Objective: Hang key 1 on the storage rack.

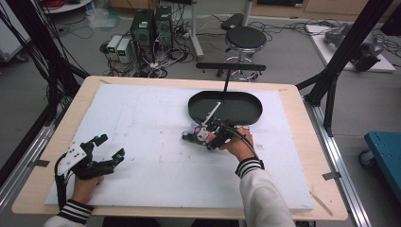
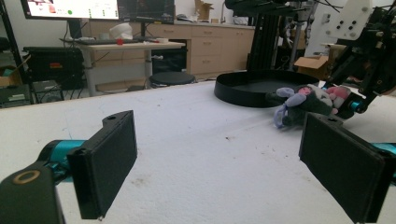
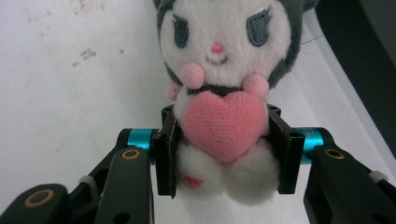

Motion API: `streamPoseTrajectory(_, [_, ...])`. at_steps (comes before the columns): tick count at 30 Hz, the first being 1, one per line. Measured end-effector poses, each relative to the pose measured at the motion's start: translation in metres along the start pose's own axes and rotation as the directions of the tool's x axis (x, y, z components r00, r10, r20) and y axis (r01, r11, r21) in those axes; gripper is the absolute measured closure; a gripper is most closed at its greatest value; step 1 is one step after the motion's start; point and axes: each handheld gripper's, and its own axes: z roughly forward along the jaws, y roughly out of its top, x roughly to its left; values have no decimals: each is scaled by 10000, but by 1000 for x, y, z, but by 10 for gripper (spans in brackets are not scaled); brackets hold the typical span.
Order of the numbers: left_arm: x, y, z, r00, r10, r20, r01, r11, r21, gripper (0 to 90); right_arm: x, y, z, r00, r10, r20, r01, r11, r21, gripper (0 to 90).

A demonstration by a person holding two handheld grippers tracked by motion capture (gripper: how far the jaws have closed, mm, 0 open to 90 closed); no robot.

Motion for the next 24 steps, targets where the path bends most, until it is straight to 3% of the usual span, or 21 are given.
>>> streamPoseTrajectory(6, [0,0,0,10000,1,0,-1,10000,3,118,-3,-1,-8,9998,221,-23,-222,9983,-544,543])
streamPoseTrajectory(11, [0,0,0,10000,6,-1,-6,10000,4,118,-4,-2,-18,9983,582,93,-566,9911,-1207,543])
streamPoseTrajectory(15, [0,0,0,10000,-3,-6,3,10000,11,118,-7,-3,-27,9945,995,337,-914,9776,-1897,542])
streamPoseTrajectory(19, [0,0,0,10000,-11,-12,11,10000,34,118,-11,-4,-36,9894,1423,305,-1294,9558,-2640,541])
streamPoseTrajectory(20, [1,0,0,10000,-8,-7,8,10000,43,118,-11,-4,-36,9894,1423,305,-1294,9558,-2640,541])
streamPoseTrajectory(24, [0,0,0,10000,-6,-10,6,10000,37,118,-13,-5,-41,9851,1675,382,-1480,9401,-3070,540])
